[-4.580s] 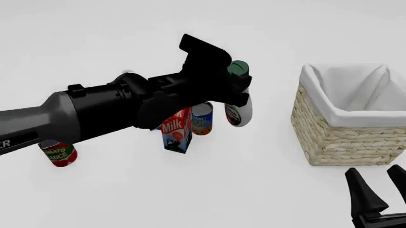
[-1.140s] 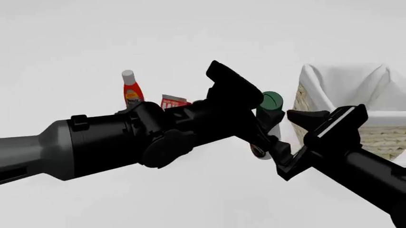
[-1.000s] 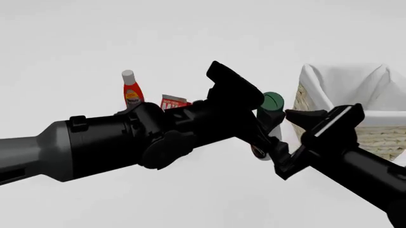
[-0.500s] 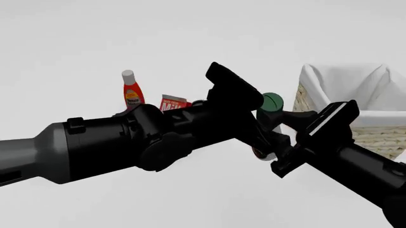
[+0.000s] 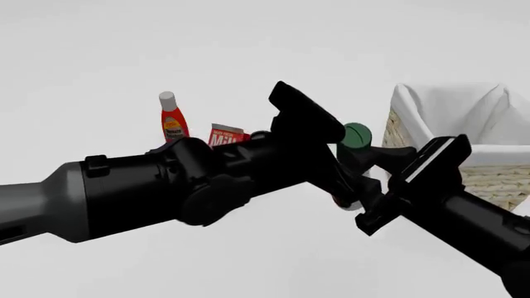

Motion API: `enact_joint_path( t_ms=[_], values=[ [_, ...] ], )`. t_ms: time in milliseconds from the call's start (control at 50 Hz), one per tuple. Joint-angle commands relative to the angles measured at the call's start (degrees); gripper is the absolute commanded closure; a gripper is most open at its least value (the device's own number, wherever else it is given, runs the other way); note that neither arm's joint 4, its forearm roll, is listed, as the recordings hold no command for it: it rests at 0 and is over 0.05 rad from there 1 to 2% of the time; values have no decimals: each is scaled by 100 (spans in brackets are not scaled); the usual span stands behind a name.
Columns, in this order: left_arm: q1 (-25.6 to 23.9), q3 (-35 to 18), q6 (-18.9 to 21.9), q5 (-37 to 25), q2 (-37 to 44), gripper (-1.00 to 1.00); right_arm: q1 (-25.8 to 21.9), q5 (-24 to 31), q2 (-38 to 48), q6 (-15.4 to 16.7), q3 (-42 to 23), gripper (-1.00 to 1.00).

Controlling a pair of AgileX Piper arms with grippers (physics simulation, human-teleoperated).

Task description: Pick the salad dressing and place it in the basket.

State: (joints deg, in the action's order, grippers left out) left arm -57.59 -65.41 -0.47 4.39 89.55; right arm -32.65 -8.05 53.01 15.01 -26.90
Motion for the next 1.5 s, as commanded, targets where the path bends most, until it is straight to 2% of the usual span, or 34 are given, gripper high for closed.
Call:
enact_joint_path(
  t_ms=[20, 300, 560, 600, 660, 680, 720, 760, 800, 820, 860, 900, 940, 980, 1060, 1100, 1160, 1280, 1320, 1400, 1420, 1440, 1500],
  values=[
    [-137, 39, 58, -51, -170, -100, 4, -92, 13, -36, -15, 100],
    [-15, 42, -66, -292, -1033, -100, -102, -163, 99, -79, 21, 100],
    [402, 185, -273, -598, -2772, -100, -174, -200, 154, -109, 7, 100],
    [609, 319, -99, -571, -3182, -100, -172, -231, 160, -112, 25, 100],
    [810, 473, -69, -533, -3488, -100, -171, -238, 157, -119, 29, 100],
    [940, 623, 124, -459, -3727, -100, -174, -243, 151, -119, 33, 100],
    [1166, 864, 251, -375, -4030, -100, -185, -220, 122, -121, 20, 100],
    [1539, 1167, 112, -255, -4477, -100, -184, -193, 97, -118, -2, 100],
    [1894, 1488, 194, -145, -4879, -100, -195, -185, 89, -122, -9, 100],
    [1958, 1599, 93, -142, -5031, -100, -196, -188, 87, -119, -7, 100],
    [2441, 1890, 171, -123, -5438, -100, -206, -172, 65, -120, -13, 100],
    [2560, 1993, 56, -123, -5593, -100, -212, -160, 51, -124, -17, 100],
    [3060, 2273, 156, -137, -5969, -100, -213, -161, 31, -117, -15, 100],
    [3233, 2560, 79, -128, -6280, -100, -211, -167, 17, -121, -12, 100],
    [3619, 2992, 248, -174, -6752, -100, -213, -176, -9, -126, -2, 100],
    [3649, 3091, 229, -194, -6840, -100, -209, -163, -22, -136, -12, 100],
    [3926, 3372, 452, -167, -7182, -100, -208, -135, -67, -137, -28, 100],
    [4501, 3952, 39, -136, -7828, -100, -164, -32, -223, -128, -72, 100],
    [4753, 4216, 82, -136, -8171, -100, -152, 43, -320, -142, -117, 100],
    [4966, 4559, 33, -229, -8580, -100, -121, 161, -459, -149, -210, 100],
    [4944, 4673, 147, -228, -8678, -100, -111, 196, -492, -149, -241, 100],
    [5059, 4800, 0, -273, -8751, -100, -105, 248, -542, -138, -290, 100],
    [5131, 5077, -36, -288, -8947, -100, -55, 374, -616, -131, -433, 100]
  ],
)
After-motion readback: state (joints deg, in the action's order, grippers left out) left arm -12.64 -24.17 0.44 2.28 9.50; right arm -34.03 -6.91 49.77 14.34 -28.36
